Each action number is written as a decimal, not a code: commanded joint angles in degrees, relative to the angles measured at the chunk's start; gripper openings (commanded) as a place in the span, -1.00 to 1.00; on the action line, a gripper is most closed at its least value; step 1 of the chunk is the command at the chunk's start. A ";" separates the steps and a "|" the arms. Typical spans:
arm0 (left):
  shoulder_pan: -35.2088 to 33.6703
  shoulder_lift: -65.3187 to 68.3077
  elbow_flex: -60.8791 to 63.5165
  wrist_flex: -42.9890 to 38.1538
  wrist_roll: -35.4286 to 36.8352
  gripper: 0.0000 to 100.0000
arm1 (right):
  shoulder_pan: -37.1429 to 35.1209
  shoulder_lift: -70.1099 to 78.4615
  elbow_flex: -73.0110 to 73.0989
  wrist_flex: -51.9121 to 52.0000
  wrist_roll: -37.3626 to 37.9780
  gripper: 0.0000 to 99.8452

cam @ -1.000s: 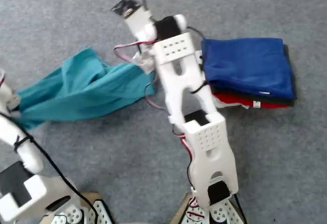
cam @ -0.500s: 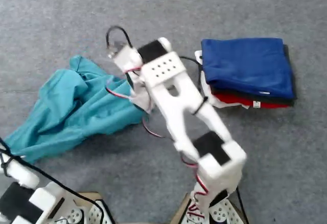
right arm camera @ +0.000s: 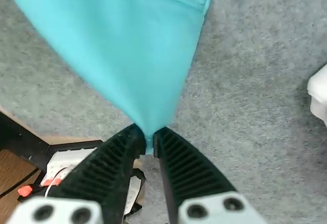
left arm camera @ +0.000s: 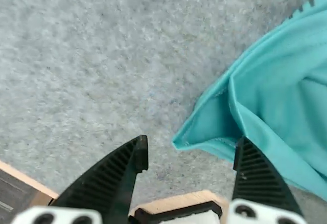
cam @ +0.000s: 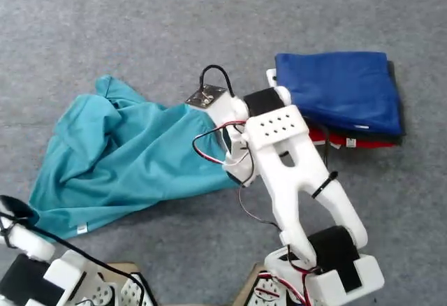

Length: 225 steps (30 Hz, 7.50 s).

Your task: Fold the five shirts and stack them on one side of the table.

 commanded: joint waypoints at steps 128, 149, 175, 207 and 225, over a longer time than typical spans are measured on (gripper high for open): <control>27.12 44.22 -108.53 18.11 14.24 -0.94 | -2.81 46.20 -116.79 -24.09 23.82 -0.97; 12.00 0.18 -73.80 18.37 14.15 -0.94 | -2.99 17.36 -116.35 -4.66 -8.26 -0.97; 3.38 -67.60 19.47 -20.04 10.55 -0.94 | -17.67 24.22 -61.14 -1.85 -22.33 -0.80; 23.16 -67.52 33.10 -21.36 13.19 -0.94 | 0.53 70.55 -81.71 -14.95 -27.16 -0.97; 33.63 -67.78 39.08 -25.41 18.55 -0.94 | 7.21 78.99 -116.35 2.81 -16.88 -0.50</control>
